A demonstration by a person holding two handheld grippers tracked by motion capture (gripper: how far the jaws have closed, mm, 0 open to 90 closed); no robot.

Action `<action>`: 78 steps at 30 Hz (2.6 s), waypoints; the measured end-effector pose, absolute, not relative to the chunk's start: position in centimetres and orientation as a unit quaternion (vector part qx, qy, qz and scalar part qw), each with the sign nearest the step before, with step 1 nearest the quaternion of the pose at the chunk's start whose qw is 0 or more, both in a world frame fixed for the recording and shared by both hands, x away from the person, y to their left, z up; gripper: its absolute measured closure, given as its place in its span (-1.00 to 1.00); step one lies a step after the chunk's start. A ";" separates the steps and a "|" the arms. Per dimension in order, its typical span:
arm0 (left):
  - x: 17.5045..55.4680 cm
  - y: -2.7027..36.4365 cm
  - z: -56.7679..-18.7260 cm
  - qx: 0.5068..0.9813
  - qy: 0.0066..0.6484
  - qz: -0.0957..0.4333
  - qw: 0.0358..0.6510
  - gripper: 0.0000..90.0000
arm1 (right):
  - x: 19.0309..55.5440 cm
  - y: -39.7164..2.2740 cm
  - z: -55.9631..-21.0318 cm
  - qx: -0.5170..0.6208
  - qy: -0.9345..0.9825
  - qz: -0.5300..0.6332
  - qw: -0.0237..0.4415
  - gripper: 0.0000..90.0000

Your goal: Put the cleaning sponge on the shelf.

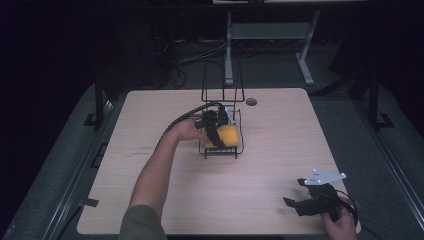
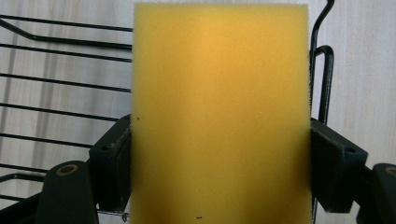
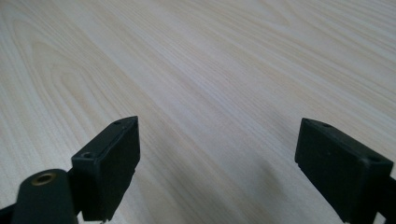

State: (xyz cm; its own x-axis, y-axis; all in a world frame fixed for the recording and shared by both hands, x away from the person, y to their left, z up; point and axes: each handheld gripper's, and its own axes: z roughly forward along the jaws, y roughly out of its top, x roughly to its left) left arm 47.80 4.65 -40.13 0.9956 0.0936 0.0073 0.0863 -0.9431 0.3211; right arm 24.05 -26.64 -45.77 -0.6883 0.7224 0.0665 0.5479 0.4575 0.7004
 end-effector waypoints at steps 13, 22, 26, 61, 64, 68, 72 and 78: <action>48.3 4.9 -40.5 0.984 0.051 0.010 0.169 -0.52 | 24.0 -26.9 -46.0 0.382 0.846 0.353 0.120 -0.69; 48.2 4.8 -40.4 0.984 0.046 0.017 0.173 -0.52 | 23.9 -26.8 -45.9 0.383 0.845 0.354 0.120 -0.69; 48.2 5.1 -40.2 0.984 0.045 0.021 0.172 -0.52 | 23.9 -26.8 -45.9 0.380 0.845 0.355 0.122 -0.69; 48.0 4.8 -38.1 0.982 0.053 0.029 0.178 -0.56 | 24.1 -26.5 -46.0 0.378 0.850 0.350 0.115 -0.69; 47.7 4.6 -38.1 0.982 0.050 0.032 0.181 -0.56 | 24.1 -26.5 -46.0 0.375 0.850 0.351 0.116 -0.69; 47.4 4.4 -38.1 0.984 0.047 0.026 0.171 -0.56 | 24.0 -26.6 -45.9 0.374 0.851 0.350 0.117 -0.69; 47.1 4.3 -37.9 0.985 0.043 0.027 0.167 -0.56 | 23.9 -26.5 -45.9 0.376 0.850 0.351 0.114 -0.69; 46.3 4.5 -37.8 0.983 0.040 0.032 0.175 -0.55 | 23.8 -26.4 -45.8 0.375 0.850 0.351 0.116 -0.69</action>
